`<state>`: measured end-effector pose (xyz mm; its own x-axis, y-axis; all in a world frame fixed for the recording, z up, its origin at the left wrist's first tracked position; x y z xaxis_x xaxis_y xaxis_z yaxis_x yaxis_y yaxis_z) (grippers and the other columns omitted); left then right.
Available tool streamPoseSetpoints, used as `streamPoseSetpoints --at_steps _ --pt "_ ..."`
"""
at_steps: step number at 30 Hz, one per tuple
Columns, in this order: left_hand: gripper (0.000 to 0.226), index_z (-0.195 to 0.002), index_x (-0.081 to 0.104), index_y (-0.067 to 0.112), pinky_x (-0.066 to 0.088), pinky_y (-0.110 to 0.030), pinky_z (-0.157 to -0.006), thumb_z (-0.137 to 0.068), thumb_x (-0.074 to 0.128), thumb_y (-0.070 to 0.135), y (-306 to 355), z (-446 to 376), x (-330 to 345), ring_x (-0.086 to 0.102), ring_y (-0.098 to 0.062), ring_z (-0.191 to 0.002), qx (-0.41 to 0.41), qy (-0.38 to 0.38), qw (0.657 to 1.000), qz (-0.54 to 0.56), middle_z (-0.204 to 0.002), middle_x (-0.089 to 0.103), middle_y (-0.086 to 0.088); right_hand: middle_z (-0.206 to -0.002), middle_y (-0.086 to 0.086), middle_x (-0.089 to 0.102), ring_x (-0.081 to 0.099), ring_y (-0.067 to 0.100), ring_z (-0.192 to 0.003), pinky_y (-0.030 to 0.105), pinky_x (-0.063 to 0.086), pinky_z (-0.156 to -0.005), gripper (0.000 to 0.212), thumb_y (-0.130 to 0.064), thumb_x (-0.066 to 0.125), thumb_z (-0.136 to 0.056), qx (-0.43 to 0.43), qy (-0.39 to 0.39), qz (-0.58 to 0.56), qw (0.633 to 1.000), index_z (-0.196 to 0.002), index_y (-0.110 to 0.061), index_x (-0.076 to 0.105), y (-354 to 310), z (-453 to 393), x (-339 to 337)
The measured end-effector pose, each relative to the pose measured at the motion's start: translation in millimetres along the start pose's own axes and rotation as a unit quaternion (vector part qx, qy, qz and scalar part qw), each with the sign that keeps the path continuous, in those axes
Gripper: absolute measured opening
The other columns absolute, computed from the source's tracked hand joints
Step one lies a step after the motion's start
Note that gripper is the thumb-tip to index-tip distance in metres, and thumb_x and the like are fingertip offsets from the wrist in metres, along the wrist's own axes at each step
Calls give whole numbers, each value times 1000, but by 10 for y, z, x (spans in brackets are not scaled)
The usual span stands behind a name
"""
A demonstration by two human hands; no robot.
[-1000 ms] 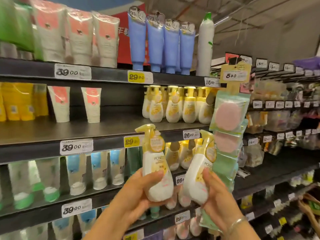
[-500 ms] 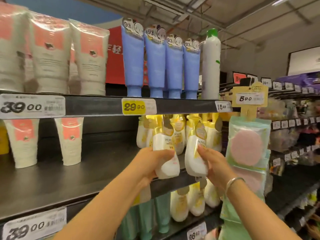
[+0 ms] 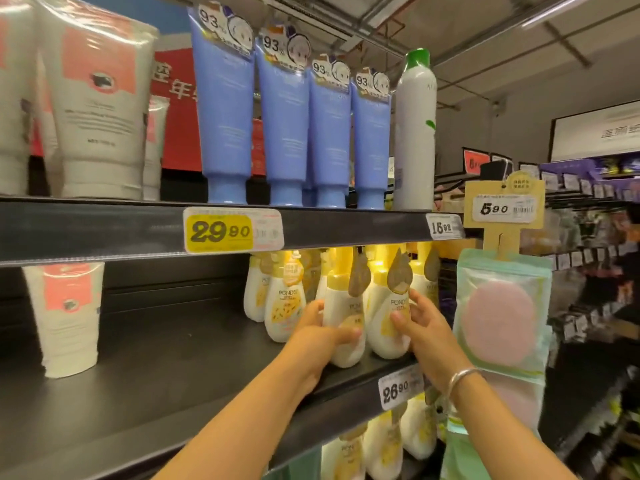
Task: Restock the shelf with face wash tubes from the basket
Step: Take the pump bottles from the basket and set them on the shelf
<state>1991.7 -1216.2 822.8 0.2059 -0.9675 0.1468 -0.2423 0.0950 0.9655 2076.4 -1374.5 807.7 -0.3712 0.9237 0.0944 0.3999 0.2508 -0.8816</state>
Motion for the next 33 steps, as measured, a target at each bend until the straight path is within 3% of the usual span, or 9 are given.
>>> streamPoseSetpoints --at_steps 3,7,14,21,23,26,29,31,33 --pt "43 -106 50 24 51 -27 -75 -75 71 2 -40 -56 63 62 -17 -94 13 0 1000 -5 -100 64 0 -119 4 61 60 18 -109 35 49 -93 56 -13 62 -82 1 -3 15 1000 -133 -22 39 -2 -2 -20" --pt "36 -91 49 30 48 -21 -65 -77 71 6 -70 -93 101 62 -11 -87 27 13 999 -17 -94 63 3 -129 -4 43 49 6 -108 14 43 -82 62 -23 69 -79 -22 22 148 989 -125 -36 30 -7 22 35" --pt "49 -110 53 16 52 -29 -78 -69 78 10 -33 -99 40 63 -20 -96 -1 26 999 -43 -103 64 -6 -133 1 37 42 18 -121 35 42 -103 80 -30 78 -67 -41 38 242 969 -127 -29 24 16 -29 62" --pt "41 -102 53 19 48 -17 -61 -70 79 16 -98 -104 80 63 -10 -85 16 35 997 -64 -98 65 0 -114 -1 55 55 9 -102 22 47 -84 71 -27 73 -73 -16 14 228 973 -129 -22 31 52 -128 1" --pt "42 -103 52 19 47 -17 -62 -70 79 17 -106 -120 102 62 -9 -86 21 39 996 -72 -99 64 1 -105 -6 56 54 0 -94 13 43 -72 62 -26 72 -75 -6 0 225 974 -124 -23 34 47 -156 -18" --pt "45 -106 52 17 48 -18 -64 -70 79 16 -112 -149 125 62 -10 -88 22 43 996 -71 -98 64 0 -102 -16 52 52 -4 -93 12 40 -67 57 -22 69 -77 11 -26 223 974 -121 -27 33 43 -181 -82" --pt "46 -107 51 17 48 -19 -65 -70 79 16 -117 -159 135 62 -10 -88 24 48 996 -71 -99 64 0 -113 -10 49 50 8 -108 15 42 -81 63 -29 71 -76 11 -28 241 970 -125 -27 30 64 -180 -91" --pt "46 -107 51 17 49 -20 -67 -70 79 16 -123 -158 135 62 -12 -90 25 51 996 -69 -100 64 0 -124 -1 43 45 14 -116 28 41 -96 76 -35 73 -73 0 0 263 965 -131 -21 28 74 -178 -62" --pt "44 -106 52 17 50 -22 -71 -70 78 15 -127 -150 131 62 -15 -92 25 55 996 -63 -101 64 -1 -125 -1 43 45 14 -115 28 41 -95 78 -35 74 -72 -8 26 262 965 -131 -18 27 74 -172 -28"
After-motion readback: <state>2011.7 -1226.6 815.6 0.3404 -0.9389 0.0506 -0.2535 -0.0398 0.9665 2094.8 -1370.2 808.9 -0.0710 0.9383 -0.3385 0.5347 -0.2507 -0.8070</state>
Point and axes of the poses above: each hand's wrist, its own z-axis away from the middle knuckle, its own x-axis out of the palm, y = z × x, the point moved 1 cm from there along -z, towards the middle knuckle
